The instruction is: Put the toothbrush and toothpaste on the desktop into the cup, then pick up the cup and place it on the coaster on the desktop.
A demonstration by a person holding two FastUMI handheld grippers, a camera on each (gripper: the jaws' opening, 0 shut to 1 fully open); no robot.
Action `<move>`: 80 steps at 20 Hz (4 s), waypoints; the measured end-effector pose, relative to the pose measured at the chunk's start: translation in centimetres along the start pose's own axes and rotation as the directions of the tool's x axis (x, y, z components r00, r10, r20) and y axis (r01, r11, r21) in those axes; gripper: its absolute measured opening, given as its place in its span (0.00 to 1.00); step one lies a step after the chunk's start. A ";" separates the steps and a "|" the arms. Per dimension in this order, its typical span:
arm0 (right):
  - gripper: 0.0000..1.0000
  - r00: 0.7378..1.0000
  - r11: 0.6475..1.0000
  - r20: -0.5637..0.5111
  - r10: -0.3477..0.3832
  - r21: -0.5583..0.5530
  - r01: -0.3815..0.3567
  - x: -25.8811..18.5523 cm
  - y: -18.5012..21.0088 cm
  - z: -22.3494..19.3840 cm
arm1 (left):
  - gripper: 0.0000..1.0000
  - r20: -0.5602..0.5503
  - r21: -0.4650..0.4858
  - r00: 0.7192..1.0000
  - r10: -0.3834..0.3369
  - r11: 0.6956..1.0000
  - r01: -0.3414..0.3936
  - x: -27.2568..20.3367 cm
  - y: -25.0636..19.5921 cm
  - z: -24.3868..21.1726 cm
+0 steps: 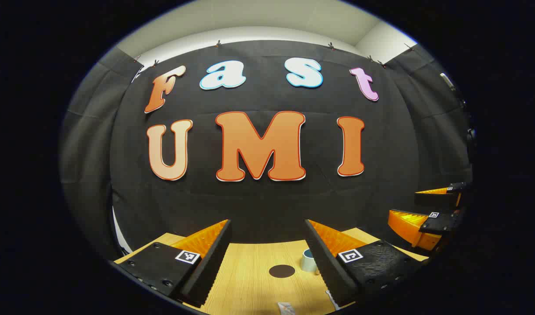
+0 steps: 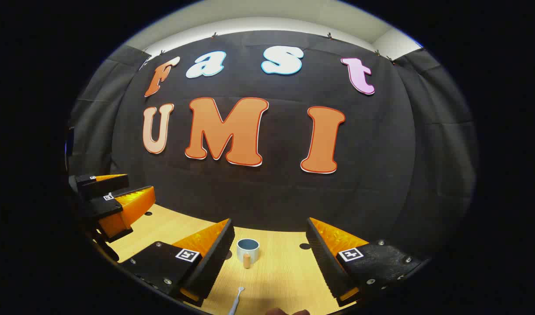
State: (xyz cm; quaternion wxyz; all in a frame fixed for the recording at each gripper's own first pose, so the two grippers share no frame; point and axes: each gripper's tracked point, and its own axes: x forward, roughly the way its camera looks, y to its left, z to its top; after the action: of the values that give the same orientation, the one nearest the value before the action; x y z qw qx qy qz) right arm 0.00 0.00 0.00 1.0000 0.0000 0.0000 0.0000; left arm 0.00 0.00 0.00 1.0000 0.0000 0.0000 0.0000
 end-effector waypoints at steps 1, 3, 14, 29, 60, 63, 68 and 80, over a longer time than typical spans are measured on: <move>0.99 1.000 1.000 0.001 0.011 0.004 -0.011 0.2 0.1 -0.1 | 0.98 0.001 0.003 1.000 0.009 1.000 -0.009 -0.1 0.1 0.1; 0.99 0.999 0.999 -0.004 0.032 0.008 -0.032 0.3 0.3 -0.4 | 1.00 0.011 0.011 1.000 0.025 1.000 -0.025 -0.3 0.2 0.5; 0.99 0.995 0.998 -0.078 0.063 0.000 -0.064 0.7 1.4 -2.8 | 1.00 0.065 0.034 0.997 0.045 0.998 -0.047 -0.8 0.7 2.1; 1.00 0.853 0.991 -0.507 0.129 0.033 -0.130 0.9 5.6 -15.3 | 1.00 0.026 0.013 0.992 0.126 0.992 -0.126 -2.0 5.7 0.4; 0.30 0.140 0.997 -0.987 0.080 0.079 -0.016 -3.3 8.4 -35.7 | 0.99 -0.396 0.005 0.897 0.195 0.978 -0.210 -7.4 11.6 -13.8; 0.13 0.113 0.991 -0.985 0.131 0.132 0.002 -3.0 8.7 -35.4 | 0.99 -0.427 0.003 0.889 0.164 0.984 -0.180 -7.1 10.1 -14.7; 0.05 0.135 0.975 -0.967 0.215 0.220 0.024 -3.3 8.3 -35.0 | 0.99 -0.503 -0.011 0.861 0.080 0.995 -0.098 -6.5 6.4 -16.2; 0.05 0.313 0.951 -0.900 0.304 0.267 -0.155 -3.2 5.2 -28.8 | 0.94 -0.769 -0.157 0.632 -0.095 0.987 -0.043 -6.0 -3.9 -26.9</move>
State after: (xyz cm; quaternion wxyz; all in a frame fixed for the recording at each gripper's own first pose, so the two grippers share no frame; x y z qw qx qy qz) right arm -3.25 5.23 -28.85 0.8075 0.0654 0.5688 0.1420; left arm -6.01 -3.86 -26.86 0.8997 -0.0804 0.4289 -0.0145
